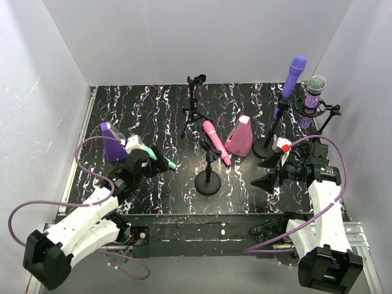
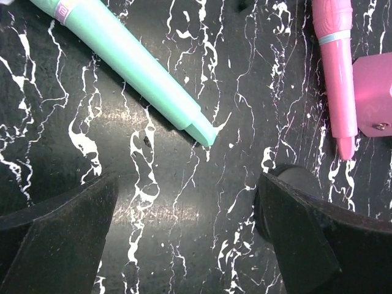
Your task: Attach the microphones to the stand
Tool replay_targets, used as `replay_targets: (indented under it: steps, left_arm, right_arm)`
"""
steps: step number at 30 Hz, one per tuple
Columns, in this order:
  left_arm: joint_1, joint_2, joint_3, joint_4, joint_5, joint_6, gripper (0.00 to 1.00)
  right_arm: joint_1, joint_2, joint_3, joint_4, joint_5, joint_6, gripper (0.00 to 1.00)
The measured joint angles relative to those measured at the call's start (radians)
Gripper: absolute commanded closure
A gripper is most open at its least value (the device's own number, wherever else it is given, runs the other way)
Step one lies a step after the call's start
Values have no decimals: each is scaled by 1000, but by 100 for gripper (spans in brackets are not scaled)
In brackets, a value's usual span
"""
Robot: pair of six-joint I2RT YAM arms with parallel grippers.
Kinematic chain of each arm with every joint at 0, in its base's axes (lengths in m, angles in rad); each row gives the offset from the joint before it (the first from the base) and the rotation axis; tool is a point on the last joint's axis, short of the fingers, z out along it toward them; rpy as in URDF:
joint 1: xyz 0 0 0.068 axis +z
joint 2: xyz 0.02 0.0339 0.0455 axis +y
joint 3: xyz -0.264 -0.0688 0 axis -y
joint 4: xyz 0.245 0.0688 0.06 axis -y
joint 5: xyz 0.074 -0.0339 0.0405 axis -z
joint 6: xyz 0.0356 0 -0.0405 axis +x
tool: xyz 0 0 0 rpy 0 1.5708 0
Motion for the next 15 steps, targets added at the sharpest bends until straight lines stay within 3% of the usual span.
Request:
replay_targets:
  steps: [7, 15]
  left_arm:
    - [165, 200, 58, 32, 191, -43, 2]
    - [190, 384, 195, -36, 181, -128, 2]
  right_arm:
    - [0, 1, 0, 0, 0, 0, 4]
    - [0, 10, 0, 0, 1, -1, 4]
